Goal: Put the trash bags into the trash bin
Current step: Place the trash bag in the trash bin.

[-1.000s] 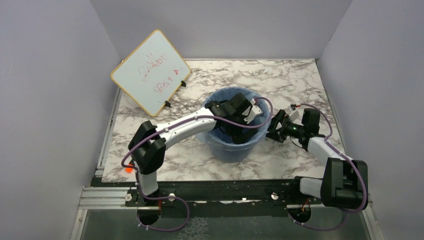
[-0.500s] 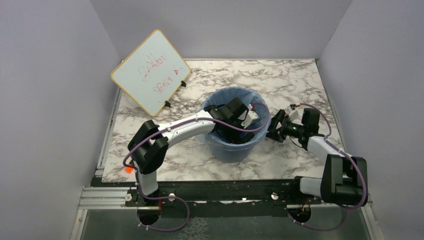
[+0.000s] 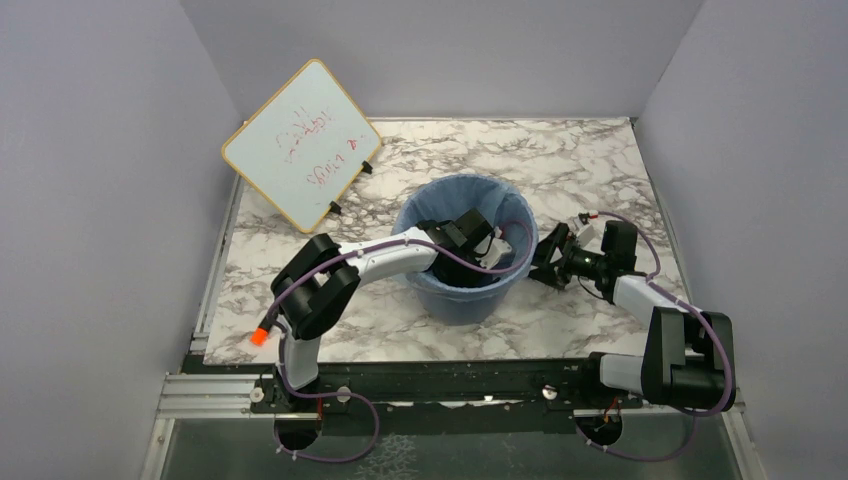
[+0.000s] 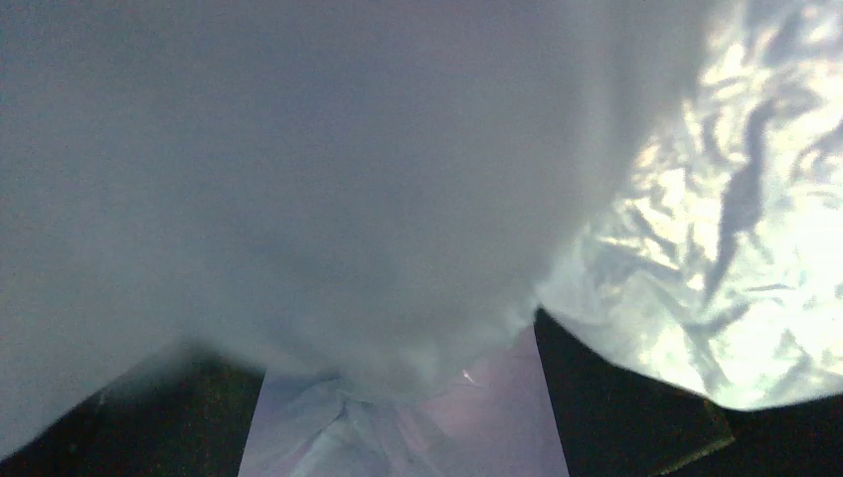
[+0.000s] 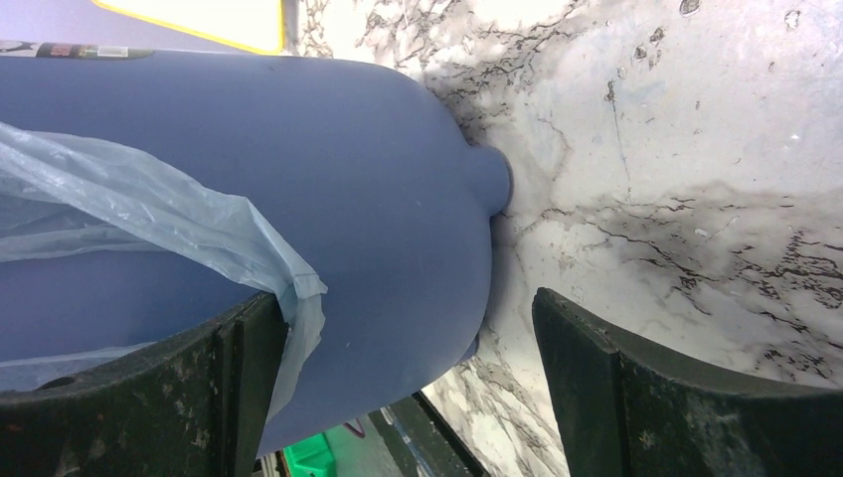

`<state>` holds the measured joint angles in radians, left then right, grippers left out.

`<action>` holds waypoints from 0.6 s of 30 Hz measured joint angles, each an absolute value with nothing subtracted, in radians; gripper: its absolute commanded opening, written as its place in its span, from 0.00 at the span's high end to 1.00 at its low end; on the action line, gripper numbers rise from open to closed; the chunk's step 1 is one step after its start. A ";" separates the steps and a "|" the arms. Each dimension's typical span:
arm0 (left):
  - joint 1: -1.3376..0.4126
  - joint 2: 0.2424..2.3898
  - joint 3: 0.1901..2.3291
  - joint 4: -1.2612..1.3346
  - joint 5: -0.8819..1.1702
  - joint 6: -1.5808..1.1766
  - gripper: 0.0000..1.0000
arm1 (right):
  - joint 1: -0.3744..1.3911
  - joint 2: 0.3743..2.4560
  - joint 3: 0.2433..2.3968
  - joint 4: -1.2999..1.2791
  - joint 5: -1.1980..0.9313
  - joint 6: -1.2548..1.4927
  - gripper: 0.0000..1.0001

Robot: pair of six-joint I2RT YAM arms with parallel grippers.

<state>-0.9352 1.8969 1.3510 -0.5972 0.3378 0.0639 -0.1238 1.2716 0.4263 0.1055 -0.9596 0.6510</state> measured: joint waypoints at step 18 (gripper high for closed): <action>-0.929 1.885 1.313 -0.547 0.375 0.064 0.01 | -0.124 1.280 0.355 0.128 -0.966 0.644 0.10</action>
